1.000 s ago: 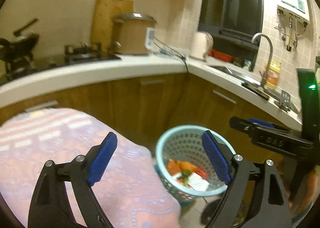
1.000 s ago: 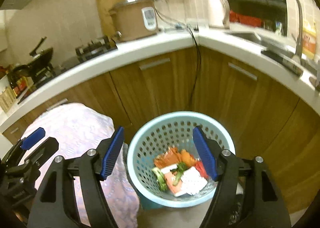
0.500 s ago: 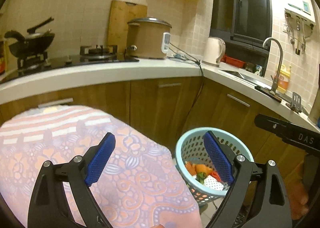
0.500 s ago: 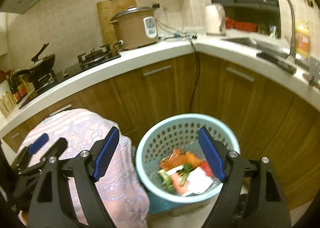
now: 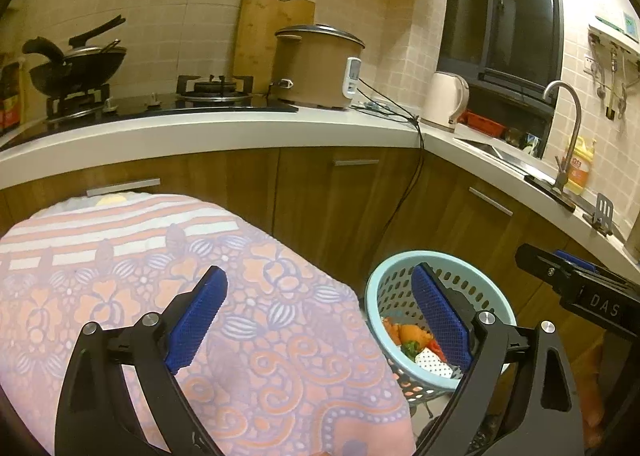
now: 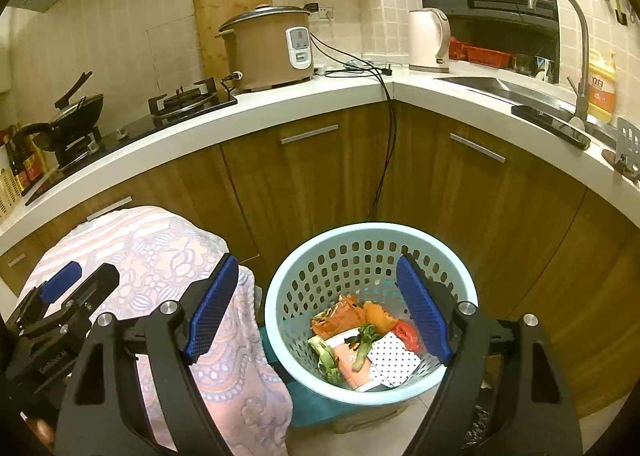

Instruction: Collect trash

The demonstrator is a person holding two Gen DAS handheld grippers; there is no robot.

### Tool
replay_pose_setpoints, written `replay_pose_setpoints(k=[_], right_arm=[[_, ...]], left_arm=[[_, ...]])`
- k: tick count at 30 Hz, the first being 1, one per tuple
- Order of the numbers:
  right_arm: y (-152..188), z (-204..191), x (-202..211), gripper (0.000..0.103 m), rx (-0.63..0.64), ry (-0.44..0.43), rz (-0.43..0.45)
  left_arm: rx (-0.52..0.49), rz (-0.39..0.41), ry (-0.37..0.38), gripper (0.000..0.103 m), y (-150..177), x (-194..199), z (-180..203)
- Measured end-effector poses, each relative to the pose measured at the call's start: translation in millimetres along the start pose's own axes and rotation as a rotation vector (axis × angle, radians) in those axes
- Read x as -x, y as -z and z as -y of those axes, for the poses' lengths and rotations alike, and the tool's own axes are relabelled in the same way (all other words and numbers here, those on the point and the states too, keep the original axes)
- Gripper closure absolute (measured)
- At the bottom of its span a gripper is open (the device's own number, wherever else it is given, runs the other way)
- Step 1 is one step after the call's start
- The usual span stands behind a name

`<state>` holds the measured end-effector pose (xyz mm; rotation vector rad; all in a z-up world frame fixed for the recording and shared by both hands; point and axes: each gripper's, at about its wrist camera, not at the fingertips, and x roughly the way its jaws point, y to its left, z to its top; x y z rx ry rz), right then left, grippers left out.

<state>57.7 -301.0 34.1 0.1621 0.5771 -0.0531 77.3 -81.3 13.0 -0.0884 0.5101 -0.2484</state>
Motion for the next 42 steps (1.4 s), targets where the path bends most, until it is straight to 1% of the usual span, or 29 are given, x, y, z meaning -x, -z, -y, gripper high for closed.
replay_pose_setpoints(k=[7,11,19,28,42], right_arm=[[-1.8,-0.6,0.3,0.026,0.004,0.003,0.003],[-0.9,-4.7,3.4,0.024,0.026,0.027,0.02],[-1.1,-6.5,4.5,0.024,0.03,0.023,0.023],[-1.8,-8.0,-2.0,0.024,0.038,0.014,-0.004],[-2.5,-8.3,1.1,0.022,0.045,0.008,0.009]], left_arm=[[-0.011,-0.001,-0.024,0.01,0.8,-1.0,1.2],[-0.006,-0.002,-0.028,0.009,1.0,-1.0,0.9],[-0.006,-0.001,-0.033,0.009,1.4,-0.5,1.0],[-0.002,-0.017,-0.029,0.009,2.8,-4.5,-2.4],[-0.003,-0.022,-0.031,0.009,4.6,-4.1,0.0]])
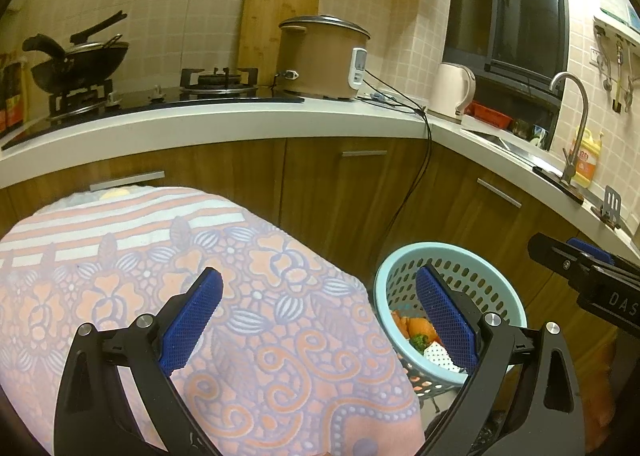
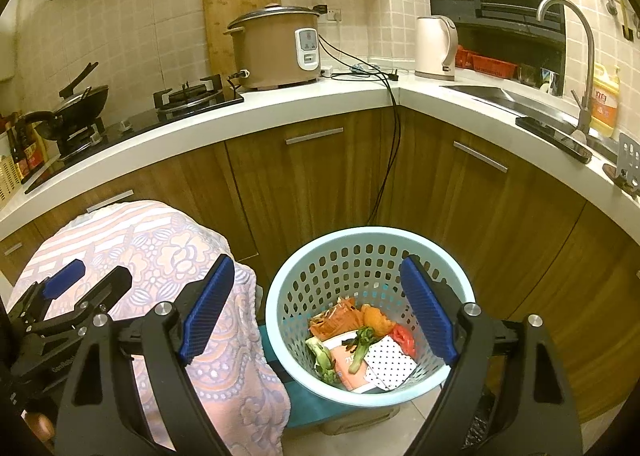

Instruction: Collect trash

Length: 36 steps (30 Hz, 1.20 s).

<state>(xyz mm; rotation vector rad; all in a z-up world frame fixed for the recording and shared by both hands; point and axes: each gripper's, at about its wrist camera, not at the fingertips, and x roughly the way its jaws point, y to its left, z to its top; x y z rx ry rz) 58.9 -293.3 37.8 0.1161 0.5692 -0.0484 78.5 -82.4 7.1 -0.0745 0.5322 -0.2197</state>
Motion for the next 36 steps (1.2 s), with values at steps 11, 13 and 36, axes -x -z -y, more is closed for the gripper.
replay_pose_setpoints(k=[11,13,36], right_arm=[[-1.5,0.6,1.3,0.022,0.002,-0.002,0.0],[-1.6,0.2,0.9,0.022,0.003,-0.005,0.0],[-1.6,-2.9,4.4,0.022,0.001,-0.007,0.009]], left_arm=[[0.0,0.0,-0.006,0.009,-0.5,0.6,2.0],[-0.003,0.0,-0.005,0.009,-0.2,0.4,2.2],[0.004,0.006,-0.021,0.009,-0.8,0.8,-1.2]])
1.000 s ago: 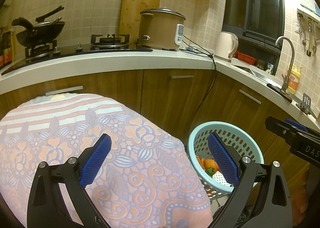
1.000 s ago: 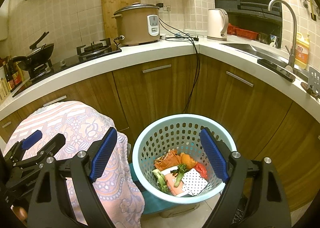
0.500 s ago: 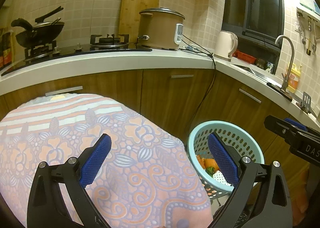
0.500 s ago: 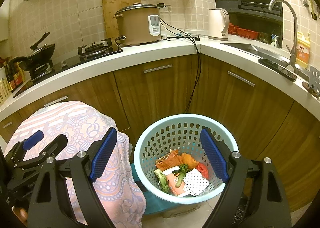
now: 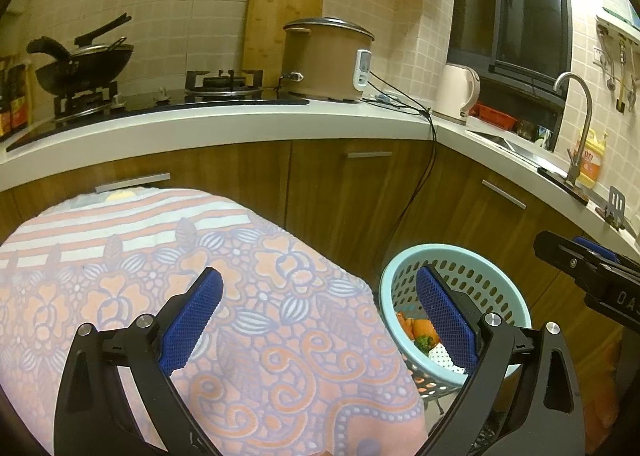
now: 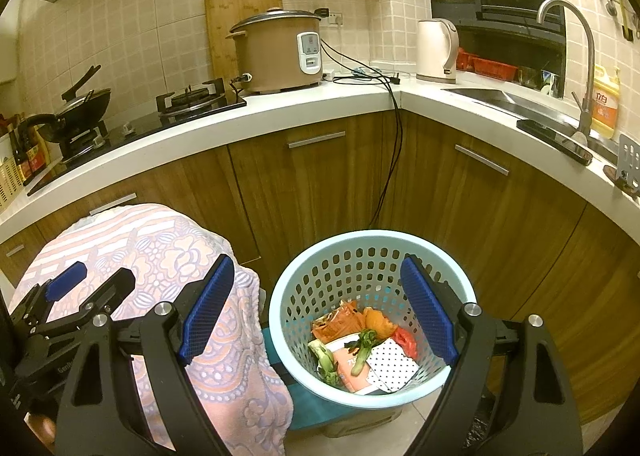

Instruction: Collect trash

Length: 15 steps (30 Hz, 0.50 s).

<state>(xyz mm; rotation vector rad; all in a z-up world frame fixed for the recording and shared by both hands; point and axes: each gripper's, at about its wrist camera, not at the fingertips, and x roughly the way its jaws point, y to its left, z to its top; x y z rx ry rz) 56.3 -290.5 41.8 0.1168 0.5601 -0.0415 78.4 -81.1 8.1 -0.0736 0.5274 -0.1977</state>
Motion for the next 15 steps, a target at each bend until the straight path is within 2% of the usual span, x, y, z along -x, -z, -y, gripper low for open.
replay_pose_setpoints(k=[15], right_arm=[[-2.1,-2.3,-0.1,0.022,0.007,-0.002,0.008]], left_arm=[[0.004,0.008,-0.011,0.009,-2.8,1.5,-2.1]])
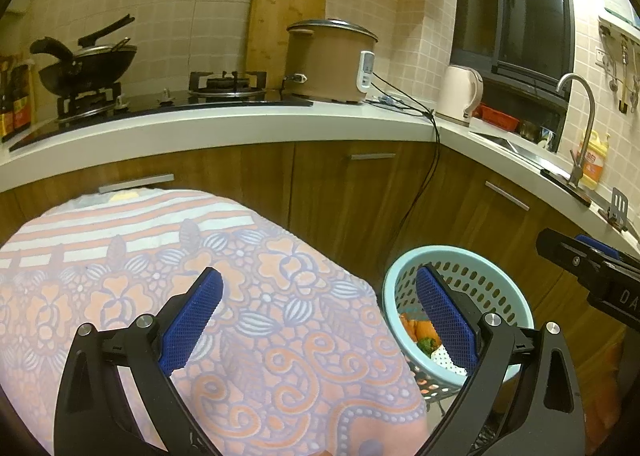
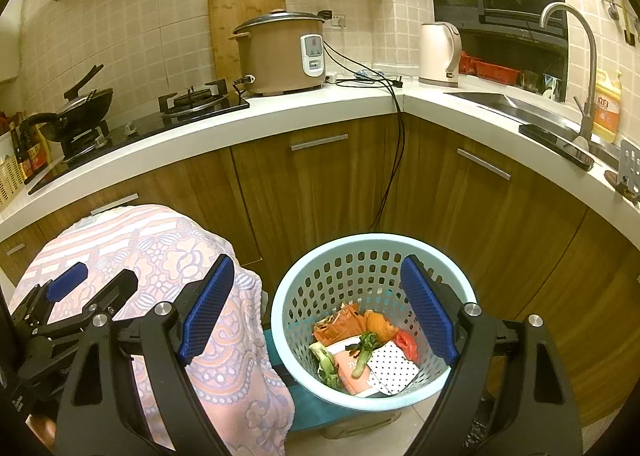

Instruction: Collect trash

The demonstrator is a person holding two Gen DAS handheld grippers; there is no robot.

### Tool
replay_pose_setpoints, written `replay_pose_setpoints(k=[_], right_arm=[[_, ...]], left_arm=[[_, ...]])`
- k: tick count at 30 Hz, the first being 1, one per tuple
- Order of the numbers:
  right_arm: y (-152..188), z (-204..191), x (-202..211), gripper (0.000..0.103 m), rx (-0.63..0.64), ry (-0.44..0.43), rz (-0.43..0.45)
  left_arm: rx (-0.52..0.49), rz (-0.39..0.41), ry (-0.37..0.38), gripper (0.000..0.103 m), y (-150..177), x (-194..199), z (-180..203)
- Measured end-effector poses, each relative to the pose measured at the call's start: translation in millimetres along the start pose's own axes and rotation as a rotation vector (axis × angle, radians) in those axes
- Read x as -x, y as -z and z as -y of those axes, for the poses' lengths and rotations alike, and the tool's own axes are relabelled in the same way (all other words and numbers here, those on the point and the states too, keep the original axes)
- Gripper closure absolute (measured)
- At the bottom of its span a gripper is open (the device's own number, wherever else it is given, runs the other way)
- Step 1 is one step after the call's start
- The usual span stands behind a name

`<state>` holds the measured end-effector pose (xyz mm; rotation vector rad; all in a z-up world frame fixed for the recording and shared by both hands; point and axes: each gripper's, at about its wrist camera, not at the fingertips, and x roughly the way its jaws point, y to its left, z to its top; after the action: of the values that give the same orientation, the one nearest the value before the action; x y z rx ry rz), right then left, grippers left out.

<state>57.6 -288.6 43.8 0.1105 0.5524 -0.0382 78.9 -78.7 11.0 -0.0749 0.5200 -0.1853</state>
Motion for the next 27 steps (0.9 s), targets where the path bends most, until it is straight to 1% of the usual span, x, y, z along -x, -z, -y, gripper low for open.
replay_pose_setpoints(k=[20,27], right_arm=[[-5,-1,5,0.022,0.018,-0.001,0.024],[-6,-3,14,0.022,0.016,-0.016,0.035]], left_arm=[[0.014,0.01,-0.018,0.009,-6,2,-4],[0.012,0.014,-0.03,0.009,-10,16,-1]])
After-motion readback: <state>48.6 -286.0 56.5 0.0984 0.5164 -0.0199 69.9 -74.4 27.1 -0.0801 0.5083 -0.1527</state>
